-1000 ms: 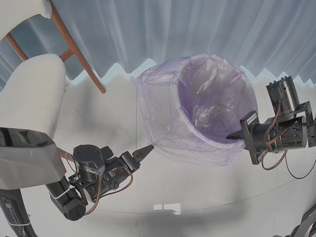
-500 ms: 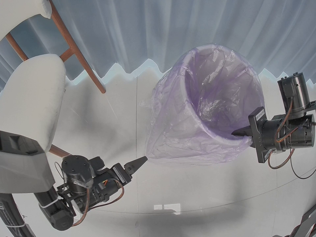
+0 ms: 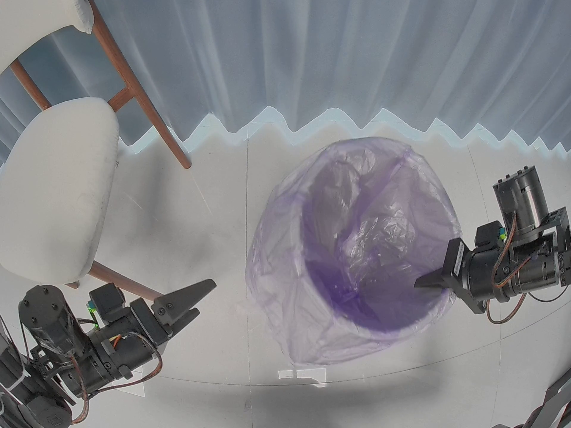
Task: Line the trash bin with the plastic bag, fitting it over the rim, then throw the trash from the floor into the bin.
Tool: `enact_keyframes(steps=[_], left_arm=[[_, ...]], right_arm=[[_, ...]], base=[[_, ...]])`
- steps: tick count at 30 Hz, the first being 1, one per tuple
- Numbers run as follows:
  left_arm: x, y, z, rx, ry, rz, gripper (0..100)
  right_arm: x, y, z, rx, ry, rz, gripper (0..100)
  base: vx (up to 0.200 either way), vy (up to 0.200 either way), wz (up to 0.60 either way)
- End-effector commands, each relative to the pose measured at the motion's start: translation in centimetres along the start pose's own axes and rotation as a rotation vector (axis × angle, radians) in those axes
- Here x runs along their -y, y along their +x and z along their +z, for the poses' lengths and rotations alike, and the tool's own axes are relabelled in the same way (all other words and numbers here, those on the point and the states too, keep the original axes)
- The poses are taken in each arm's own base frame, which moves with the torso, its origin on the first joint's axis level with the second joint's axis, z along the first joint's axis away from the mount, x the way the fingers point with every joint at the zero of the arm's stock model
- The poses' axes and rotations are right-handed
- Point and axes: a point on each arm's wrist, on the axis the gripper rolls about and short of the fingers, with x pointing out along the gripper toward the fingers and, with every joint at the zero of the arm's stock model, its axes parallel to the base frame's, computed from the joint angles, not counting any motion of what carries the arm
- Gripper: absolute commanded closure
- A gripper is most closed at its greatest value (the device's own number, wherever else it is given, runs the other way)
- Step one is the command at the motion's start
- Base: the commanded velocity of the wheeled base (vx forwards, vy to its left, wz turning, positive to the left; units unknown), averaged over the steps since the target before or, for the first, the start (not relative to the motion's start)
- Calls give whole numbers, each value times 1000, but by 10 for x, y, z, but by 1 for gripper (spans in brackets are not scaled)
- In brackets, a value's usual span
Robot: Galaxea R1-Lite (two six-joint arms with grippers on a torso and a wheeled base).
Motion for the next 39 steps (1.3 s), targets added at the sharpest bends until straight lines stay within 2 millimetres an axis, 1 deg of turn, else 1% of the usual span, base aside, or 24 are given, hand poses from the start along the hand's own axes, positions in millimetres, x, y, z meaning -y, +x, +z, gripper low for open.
enact_keyframes(steps=[1, 5, 7, 14, 17, 20, 21, 23, 28, 29, 30, 31, 33, 35, 36, 37, 39], left_arm=[[8, -17, 10, 67, 0, -43, 0], [10, -18, 9, 54, -2, -57, 0], [12, -16, 4, -23, 0, -96, 0], [11, -13, -3, -183, 8, -160, 0], [6, -6, -10, -238, 1, -145, 0], [0, 8, -9, -244, 12, -118, 0], [-1, 10, -9, -244, 15, -118, 0], [-7, 27, -8, -243, 16, -99, 0], [-10, 53, -5, -235, 19, -113, 0], [-11, 55, -5, -235, 18, -111, 0], [-14, 61, -5, -238, 18, -107, 0], [-14, 61, -5, -238, 18, -107, 0], [-24, 68, -8, -250, 10, -73, 0], [-35, 70, -4, -234, 22, -32, 0], [-35, 70, -4, -234, 22, -32, 0], [-50, 68, 3, -206, 49, 22, 0], [-60, 67, 9, -185, 61, 56, 0]], right_arm=[[22, 8, -1, -86, -92, -16, 100], [25, 11, 0, -111, -156, -9, 100], [24, 10, -1, -133, -180, 16, 100], [24, 11, -2, -145, -203, 25, 100], [24, 10, -2, -144, -207, 26, 100], [25, 9, -4, -148, -210, 25, 100], [25, 9, -4, -147, -210, 27, 100], [25, 9, -5, -149, -211, 26, 100], [24, 6, -5, -142, -216, 38, 100], [24, 6, -5, -143, -216, 39, 100], [23, 4, -5, -139, -217, 43, 100], [23, 4, -5, -139, -217, 43, 100], [21, 0, -5, -142, -218, 71, 100], [20, -5, -5, -145, -216, 99, 100], [20, -5, -5, -145, -216, 99, 100], [20, -11, -7, -148, -219, 124, 100], [19, -17, -8, -154, -224, 155, 100]], base=[[0, 0, 0], [0, 0, 0], [0, 0, 0], [0, 0, 0], [0, 0, 0], [0, 0, 0], [0, 0, 0], [0, 0, 0], [0, 0, 0], [0, 0, 0], [0, 0, 0], [0, 0, 0], [0, 0, 0], [0, 0, 0], [0, 0, 0], [0, 0, 0], [0, 0, 0]])
